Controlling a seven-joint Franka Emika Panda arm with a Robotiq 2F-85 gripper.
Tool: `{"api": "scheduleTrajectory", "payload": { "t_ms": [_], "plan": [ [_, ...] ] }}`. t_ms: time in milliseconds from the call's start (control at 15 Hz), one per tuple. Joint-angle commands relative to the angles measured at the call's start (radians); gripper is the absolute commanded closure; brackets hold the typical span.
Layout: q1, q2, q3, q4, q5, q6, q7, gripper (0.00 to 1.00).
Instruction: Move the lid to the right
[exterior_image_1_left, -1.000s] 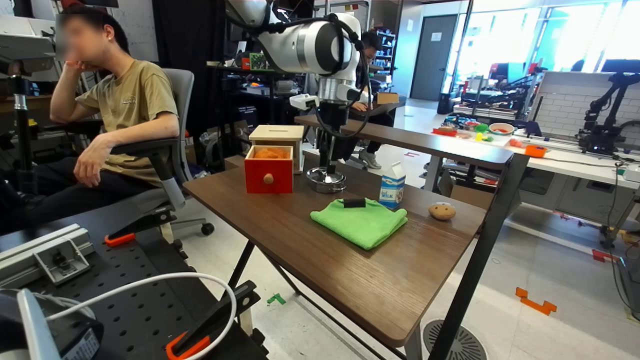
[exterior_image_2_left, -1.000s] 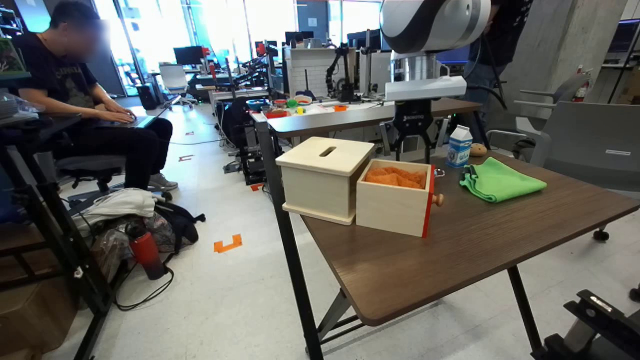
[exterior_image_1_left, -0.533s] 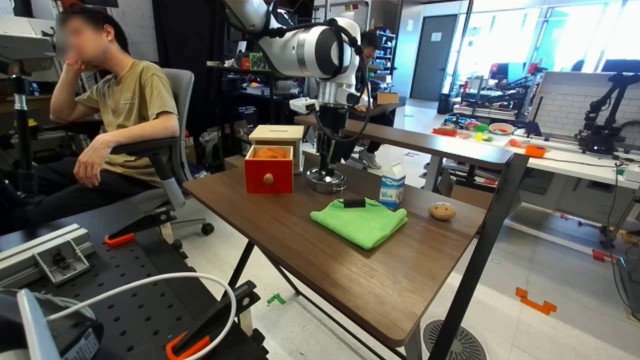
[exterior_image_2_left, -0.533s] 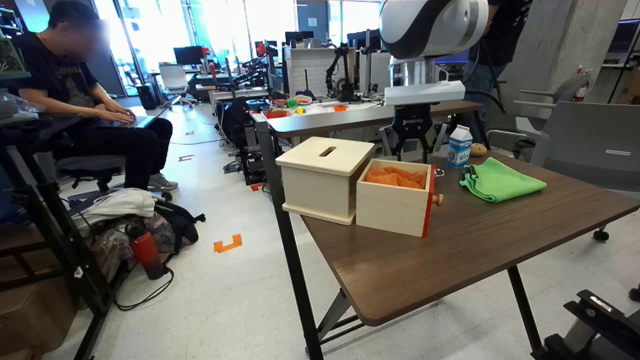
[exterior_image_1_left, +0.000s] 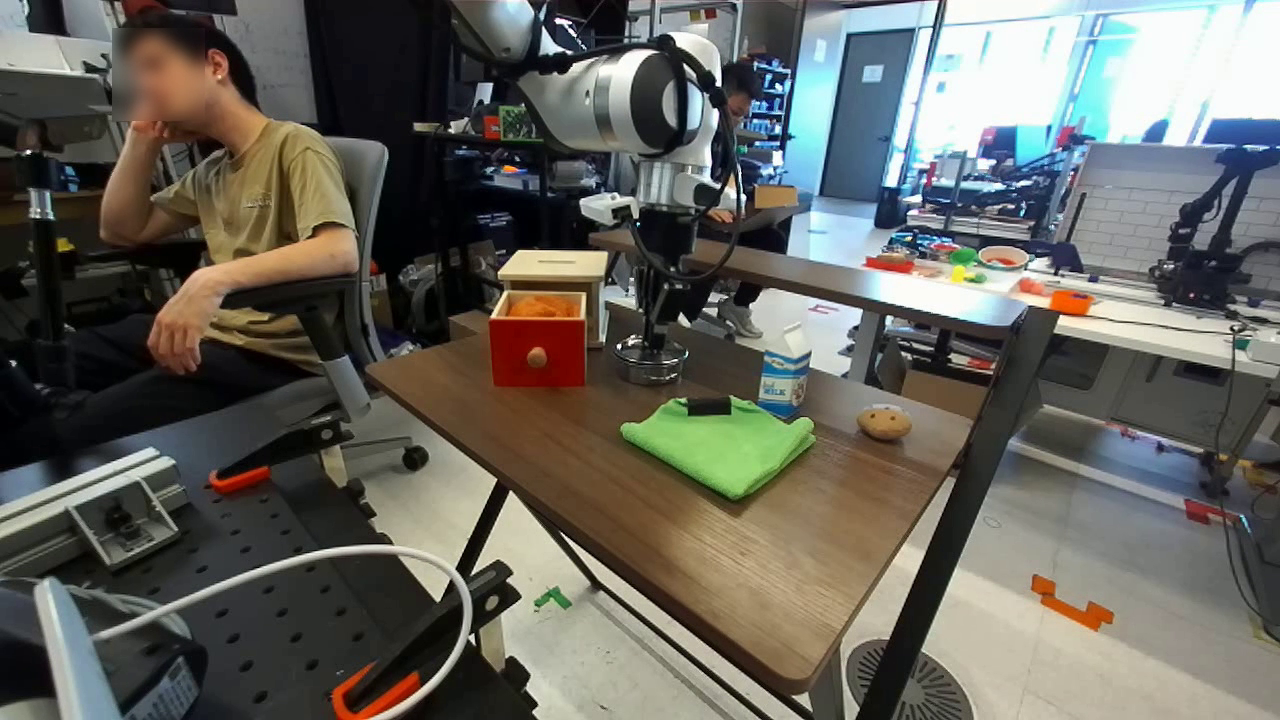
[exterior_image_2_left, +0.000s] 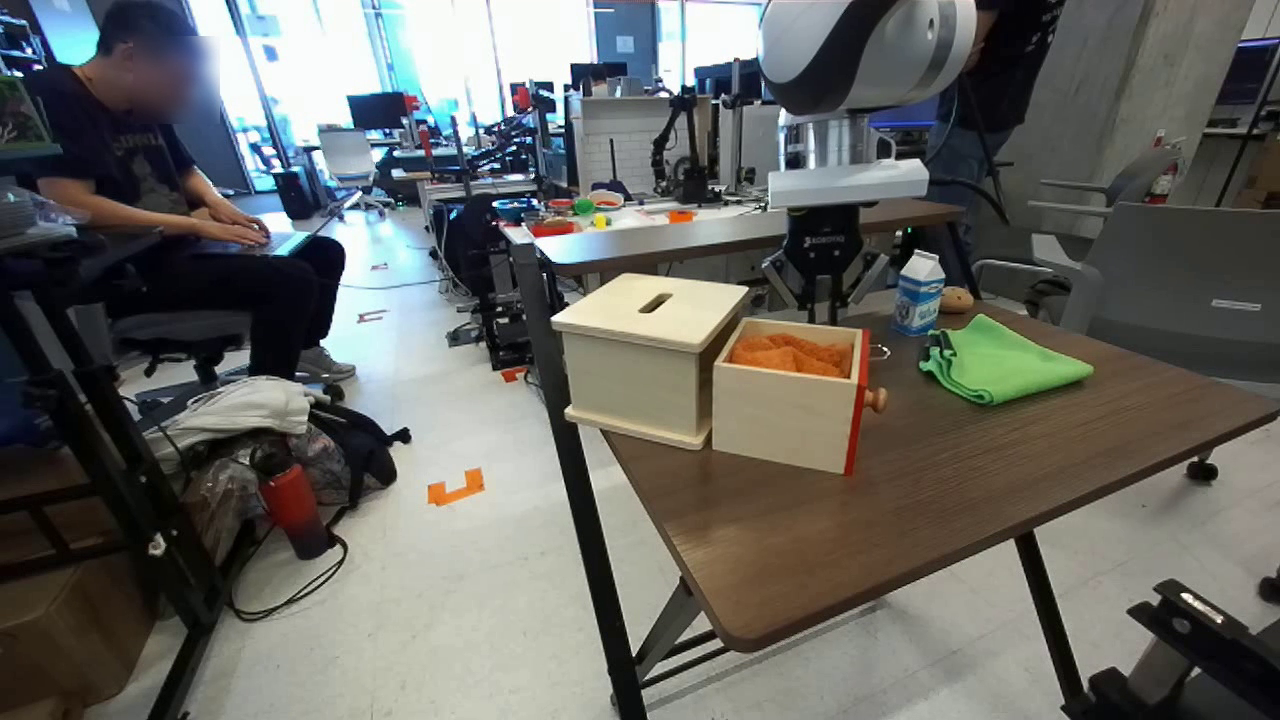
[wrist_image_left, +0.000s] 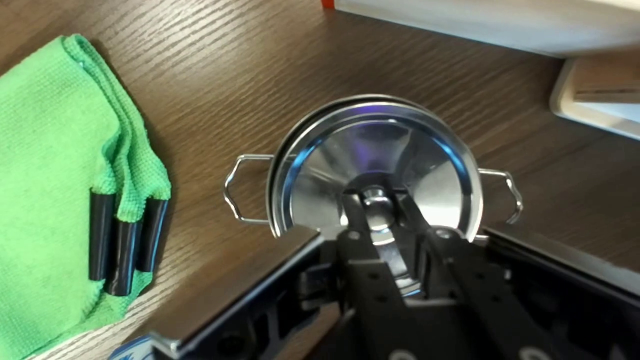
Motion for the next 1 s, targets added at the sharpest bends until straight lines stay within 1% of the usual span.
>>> {"api": "scheduleTrajectory", "payload": {
  "t_ms": [0,400,667,933],
  "plan": [
    [0.013,0.018,-0.015,0.035,0.01,-0.007,-0.01,0.95],
    [0.014,-0.037,-0.018,-0.032,0.008,0.056,-0.008,0.95],
    [0.007,-0.091,-0.021,-0.103,0.012,0.115,-0.019,0.95],
    [0.003,-0.172,-0.026,-0.22,0.012,0.181,-0.03,0.95]
  ]
}}
